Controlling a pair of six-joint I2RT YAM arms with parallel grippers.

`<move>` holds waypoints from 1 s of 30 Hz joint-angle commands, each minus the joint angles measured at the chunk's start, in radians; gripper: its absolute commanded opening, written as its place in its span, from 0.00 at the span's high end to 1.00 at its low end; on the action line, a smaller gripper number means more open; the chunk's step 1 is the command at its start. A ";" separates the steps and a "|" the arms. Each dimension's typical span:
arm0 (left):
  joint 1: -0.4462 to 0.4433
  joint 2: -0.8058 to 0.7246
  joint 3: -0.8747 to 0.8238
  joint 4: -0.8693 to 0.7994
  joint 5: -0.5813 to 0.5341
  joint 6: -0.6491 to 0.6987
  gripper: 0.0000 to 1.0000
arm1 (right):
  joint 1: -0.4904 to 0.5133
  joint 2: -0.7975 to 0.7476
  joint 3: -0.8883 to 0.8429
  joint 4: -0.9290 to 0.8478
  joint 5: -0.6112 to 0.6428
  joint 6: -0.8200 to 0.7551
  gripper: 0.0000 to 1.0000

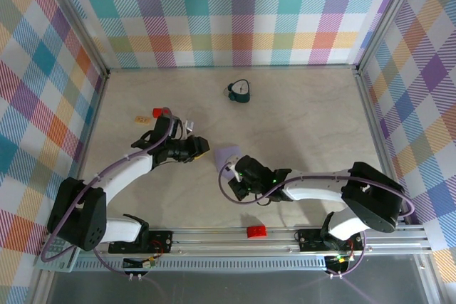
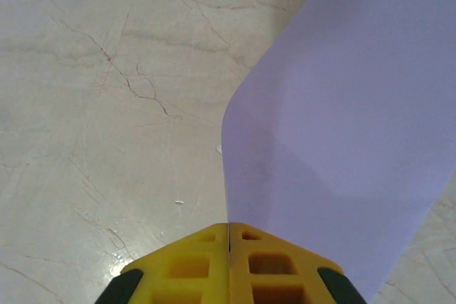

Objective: Fold a paper plane with a square sheet of paper (fold left side to right side)

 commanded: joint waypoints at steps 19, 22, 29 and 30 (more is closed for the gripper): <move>-0.166 0.483 0.278 -0.027 0.087 0.156 0.94 | -0.100 0.023 -0.079 0.188 -0.276 0.168 1.00; -0.174 0.518 0.277 -0.031 0.074 0.163 0.95 | -0.104 0.024 -0.082 0.184 -0.277 0.173 1.00; -0.179 0.566 0.269 -0.065 0.005 0.174 1.00 | -0.108 0.022 -0.076 0.152 -0.271 0.194 1.00; -0.180 0.569 0.265 -0.068 -0.004 0.174 1.00 | -0.109 0.021 -0.075 0.145 -0.268 0.198 1.00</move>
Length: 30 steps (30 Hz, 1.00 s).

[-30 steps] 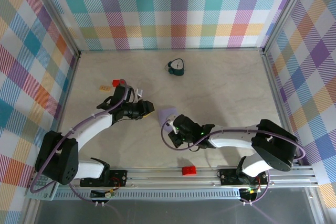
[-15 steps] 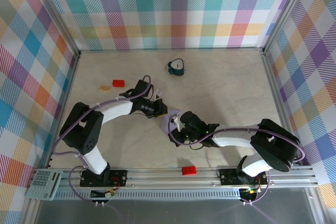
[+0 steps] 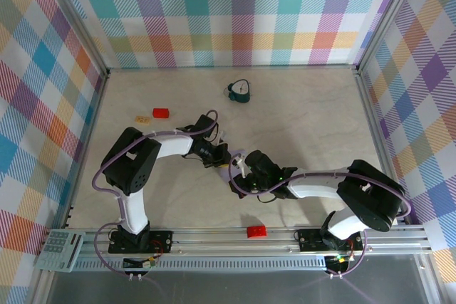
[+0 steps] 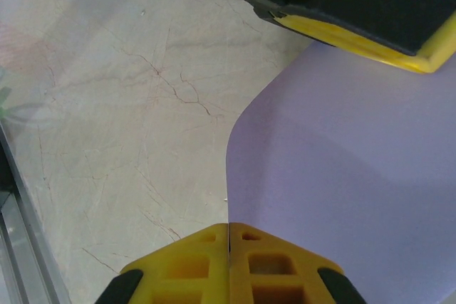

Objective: Fold a paper plane with a square sheet of paper (fold left side to right side)

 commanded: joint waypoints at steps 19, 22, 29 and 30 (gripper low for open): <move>-0.018 0.040 -0.007 -0.065 -0.122 0.028 1.00 | -0.044 0.017 0.062 -0.222 0.095 0.060 1.00; -0.021 0.041 -0.005 -0.098 -0.125 0.030 1.00 | -0.052 0.025 0.075 -0.239 0.107 0.052 1.00; -0.026 0.051 0.003 -0.105 -0.130 0.031 1.00 | -0.063 0.045 0.108 -0.281 0.129 0.028 1.00; -0.027 0.052 0.003 -0.105 -0.131 0.033 1.00 | -0.064 0.048 0.112 -0.285 0.133 0.026 1.00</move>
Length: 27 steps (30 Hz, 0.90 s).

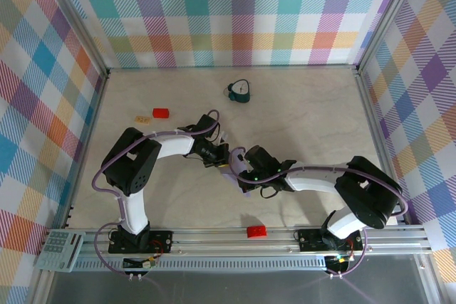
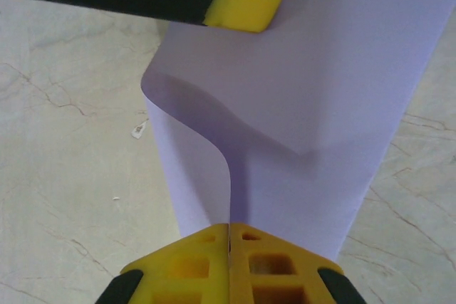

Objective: Fold a paper plane with a square sheet of paper (fold left side to right side)

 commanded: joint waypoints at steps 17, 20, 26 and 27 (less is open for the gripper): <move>-0.022 0.061 -0.001 -0.090 -0.100 0.024 1.00 | -0.018 0.054 0.066 -0.057 0.043 -0.044 1.00; -0.023 0.062 0.000 -0.093 -0.103 0.025 1.00 | -0.019 0.057 0.068 -0.060 0.043 -0.044 1.00; -0.023 0.064 0.005 -0.099 -0.106 0.028 1.00 | -0.021 0.057 0.067 -0.065 0.054 -0.043 1.00; -0.024 0.064 0.005 -0.099 -0.106 0.028 1.00 | -0.021 0.057 0.068 -0.065 0.053 -0.044 1.00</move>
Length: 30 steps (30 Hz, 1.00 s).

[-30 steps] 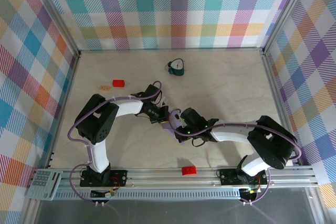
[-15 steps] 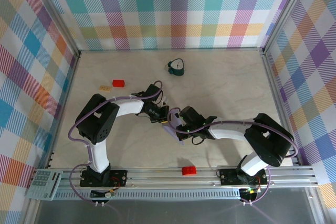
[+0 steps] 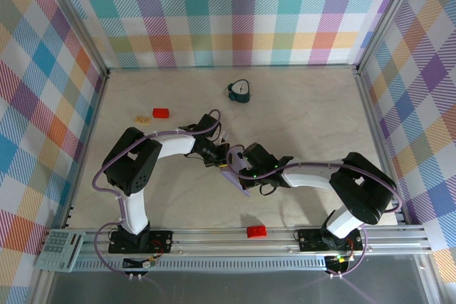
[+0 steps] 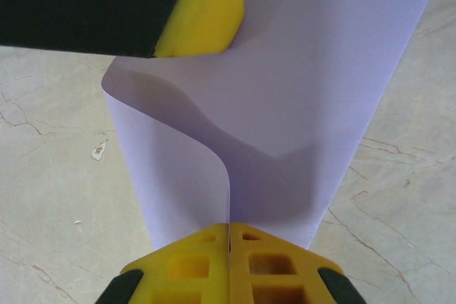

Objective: Fold a paper plane with a square sheet of paper (fold left side to right side)

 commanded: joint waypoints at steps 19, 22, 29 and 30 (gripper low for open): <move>-0.015 0.021 -0.001 -0.076 -0.111 0.017 0.99 | -0.006 0.069 0.003 -0.018 -0.018 -0.004 1.00; -0.009 -0.009 0.025 -0.074 -0.112 0.024 0.94 | -0.006 0.076 -0.009 -0.013 -0.023 0.003 1.00; 0.023 -0.143 0.019 -0.045 -0.124 0.047 0.85 | -0.006 0.077 -0.026 -0.003 -0.034 0.019 1.00; 0.028 -0.172 -0.003 -0.002 -0.125 0.045 0.85 | -0.006 0.078 -0.026 0.001 -0.035 0.020 1.00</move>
